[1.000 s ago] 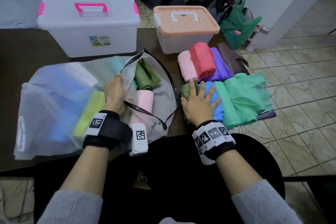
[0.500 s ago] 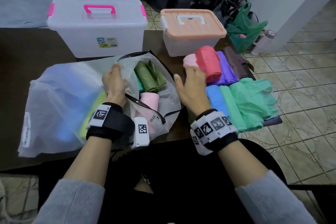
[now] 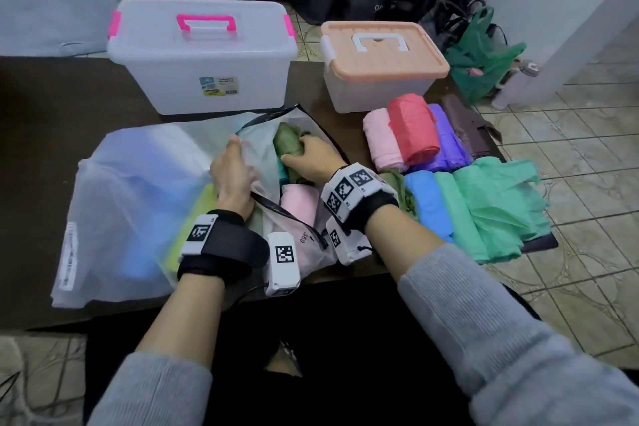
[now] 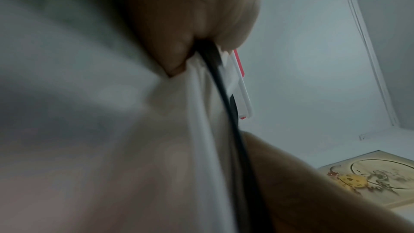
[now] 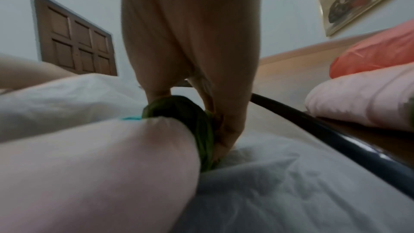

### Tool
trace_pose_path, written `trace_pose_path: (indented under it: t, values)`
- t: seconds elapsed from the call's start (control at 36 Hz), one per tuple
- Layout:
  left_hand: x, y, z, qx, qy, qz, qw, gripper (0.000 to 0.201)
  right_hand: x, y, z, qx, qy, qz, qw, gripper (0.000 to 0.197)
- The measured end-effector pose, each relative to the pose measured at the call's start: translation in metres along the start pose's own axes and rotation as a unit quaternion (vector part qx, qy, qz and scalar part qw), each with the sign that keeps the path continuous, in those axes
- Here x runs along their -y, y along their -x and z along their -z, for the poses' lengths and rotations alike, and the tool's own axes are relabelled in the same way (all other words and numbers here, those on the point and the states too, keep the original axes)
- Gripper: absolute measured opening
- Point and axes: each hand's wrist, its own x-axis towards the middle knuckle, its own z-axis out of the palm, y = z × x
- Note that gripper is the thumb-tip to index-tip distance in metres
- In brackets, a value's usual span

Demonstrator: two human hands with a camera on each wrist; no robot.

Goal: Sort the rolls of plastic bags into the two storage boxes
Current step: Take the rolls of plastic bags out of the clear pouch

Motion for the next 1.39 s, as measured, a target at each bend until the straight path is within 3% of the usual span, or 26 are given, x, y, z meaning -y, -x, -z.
trace_pose_path:
  t: [0.11,0.22,0.31,0.39,0.47,0.58,0.67,0.75,0.78,0.86,0.92,1.08,1.39]
  values:
    - [-0.001,0.002,-0.001,-0.002,0.014,0.007,1.000,0.029,-0.005,0.001,0.010,0.000,-0.072,0.010,0.997,0.019]
    - [-0.002,0.004,-0.002,-0.005,0.018,0.004,1.000,0.030,-0.015,0.010,0.023,-0.023,-0.215,-0.042,0.975,0.023]
    - [-0.002,0.004,-0.002,-0.005,0.023,0.004,1.000,0.029,-0.024,0.023,0.035,-0.038,-0.330,-0.095,0.938,0.026]
    - [-0.002,0.004,-0.002,-0.001,0.026,0.005,1.000,0.028,-0.037,0.039,0.049,0.016,-0.454,-0.118,0.883,0.024]
    - [-0.001,0.001,-0.001,-0.001,0.030,0.017,0.999,0.025,-0.051,0.055,0.064,0.049,-0.534,-0.089,0.839,0.029]
    - [0.000,0.001,0.000,-0.006,0.030,0.016,0.999,0.025,-0.069,0.074,0.092,0.016,-0.578,-0.056,0.814,0.023]
    - [0.000,0.002,-0.001,-0.009,0.038,0.006,0.999,0.024,-0.085,0.074,0.114,-0.091,-0.570,-0.042,0.816,0.031]
    - [0.000,0.002,-0.002,-0.010,0.035,0.000,0.999,0.022,-0.101,0.070,0.136,-0.218,-0.532,-0.041,0.817,0.070]
    - [0.000,0.002,-0.002,-0.010,0.030,-0.003,0.999,0.022,-0.105,0.069,0.143,-0.261,-0.505,-0.049,0.822,0.074]
    - [0.001,0.001,-0.002,-0.010,0.019,-0.008,1.000,0.022,-0.125,0.058,0.160,-0.365,-0.390,-0.085,0.841,0.061]
    - [0.001,-0.001,-0.002,-0.013,0.015,-0.007,1.000,0.022,-0.136,0.049,0.166,-0.400,-0.313,-0.107,0.855,0.065]
    - [0.002,-0.002,-0.002,-0.011,0.020,-0.001,1.000,0.022,-0.149,0.037,0.166,-0.366,-0.155,-0.142,0.907,0.063]
    - [0.005,-0.005,-0.004,-0.008,0.038,0.002,0.999,0.023,-0.142,0.022,0.157,-0.263,-0.115,-0.174,0.942,0.066]
